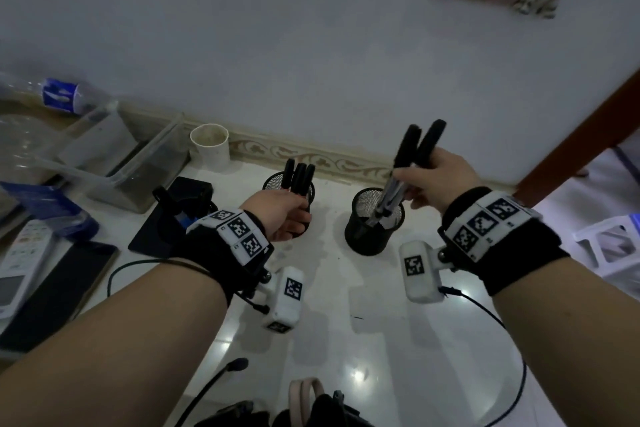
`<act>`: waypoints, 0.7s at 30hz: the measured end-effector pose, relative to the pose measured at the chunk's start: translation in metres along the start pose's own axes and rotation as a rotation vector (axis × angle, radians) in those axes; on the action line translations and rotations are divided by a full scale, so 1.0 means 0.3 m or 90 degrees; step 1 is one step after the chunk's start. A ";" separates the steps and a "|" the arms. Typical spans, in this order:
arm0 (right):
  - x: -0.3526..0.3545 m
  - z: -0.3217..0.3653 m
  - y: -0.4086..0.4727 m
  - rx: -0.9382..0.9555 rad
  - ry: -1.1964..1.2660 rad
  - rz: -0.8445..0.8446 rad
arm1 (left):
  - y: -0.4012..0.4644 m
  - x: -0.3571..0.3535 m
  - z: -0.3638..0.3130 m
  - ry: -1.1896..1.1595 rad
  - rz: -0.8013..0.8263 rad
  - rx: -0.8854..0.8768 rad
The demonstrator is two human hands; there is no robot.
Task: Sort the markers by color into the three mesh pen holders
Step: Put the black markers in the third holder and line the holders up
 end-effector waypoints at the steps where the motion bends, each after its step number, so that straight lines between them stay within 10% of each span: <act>1: 0.015 -0.013 0.004 -0.007 0.014 -0.016 | -0.008 -0.009 -0.011 0.001 0.002 0.002; 21: -0.011 -0.245 -0.006 -0.167 -0.062 -0.014 | -0.005 -0.086 -0.048 -0.001 0.008 0.005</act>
Point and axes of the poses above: each hand's wrist, its own y-axis towards the middle knuckle, its own x-axis out of the back of the hand, z = x × y, the point moved 2 cm from there along y, towards the middle knuckle, and after that the axes turned 14 degrees about x, right-handed, at the moved point
